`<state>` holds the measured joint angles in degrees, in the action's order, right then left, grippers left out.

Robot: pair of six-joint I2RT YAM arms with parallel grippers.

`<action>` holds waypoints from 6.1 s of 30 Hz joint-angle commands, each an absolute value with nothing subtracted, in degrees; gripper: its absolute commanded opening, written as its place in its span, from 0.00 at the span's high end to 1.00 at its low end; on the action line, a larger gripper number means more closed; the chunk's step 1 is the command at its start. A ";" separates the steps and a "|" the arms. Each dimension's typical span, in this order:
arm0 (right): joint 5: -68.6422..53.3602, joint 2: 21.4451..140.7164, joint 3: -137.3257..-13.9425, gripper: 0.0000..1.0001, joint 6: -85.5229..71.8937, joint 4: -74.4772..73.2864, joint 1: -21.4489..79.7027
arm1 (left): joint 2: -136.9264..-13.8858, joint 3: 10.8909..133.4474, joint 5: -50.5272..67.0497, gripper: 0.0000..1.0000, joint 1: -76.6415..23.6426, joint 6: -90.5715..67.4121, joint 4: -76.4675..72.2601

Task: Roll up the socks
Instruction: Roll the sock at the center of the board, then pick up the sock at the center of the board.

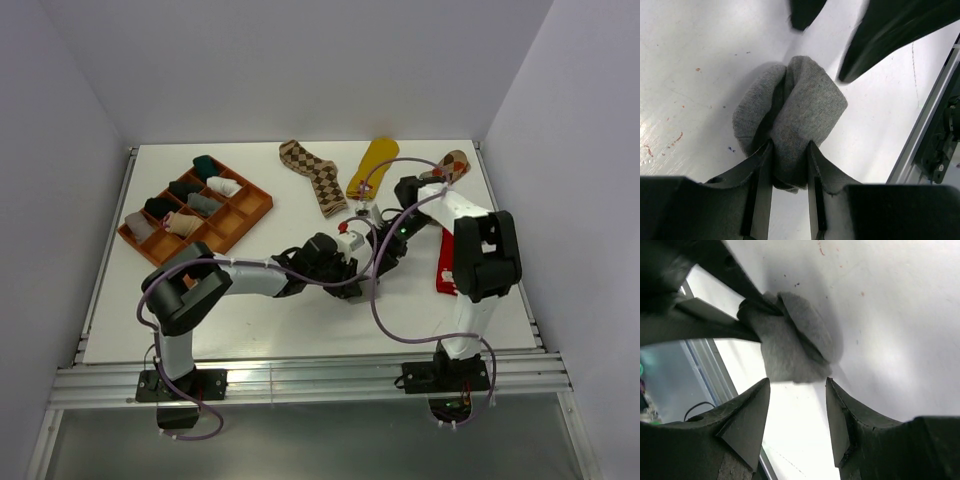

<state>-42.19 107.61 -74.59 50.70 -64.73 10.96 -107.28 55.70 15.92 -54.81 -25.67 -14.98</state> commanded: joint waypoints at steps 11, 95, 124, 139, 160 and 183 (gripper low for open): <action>-39.29 78.70 -54.07 0.40 48.78 -40.63 5.62 | -112.41 57.56 22.58 1.00 -51.50 -29.53 4.65; -25.22 103.26 -60.81 0.97 57.74 -51.76 28.75 | -70.51 21.81 1.25 0.49 -39.98 -52.46 -31.18; -24.52 113.82 -71.63 0.96 56.42 -62.66 27.69 | -96.94 58.53 -24.17 0.42 -72.86 -9.32 -0.18; -25.14 117.25 -74.97 0.96 56.87 -67.15 27.25 | -107.84 66.36 -25.49 0.37 -72.95 1.30 5.45; -26.63 122.17 -78.84 0.95 59.76 -75.50 27.07 | -114.34 71.89 -22.76 0.37 -72.07 6.33 9.76; -28.47 122.26 -77.70 0.95 61.43 -77.61 27.07 | -121.02 72.33 -18.37 0.77 -71.72 3.78 10.37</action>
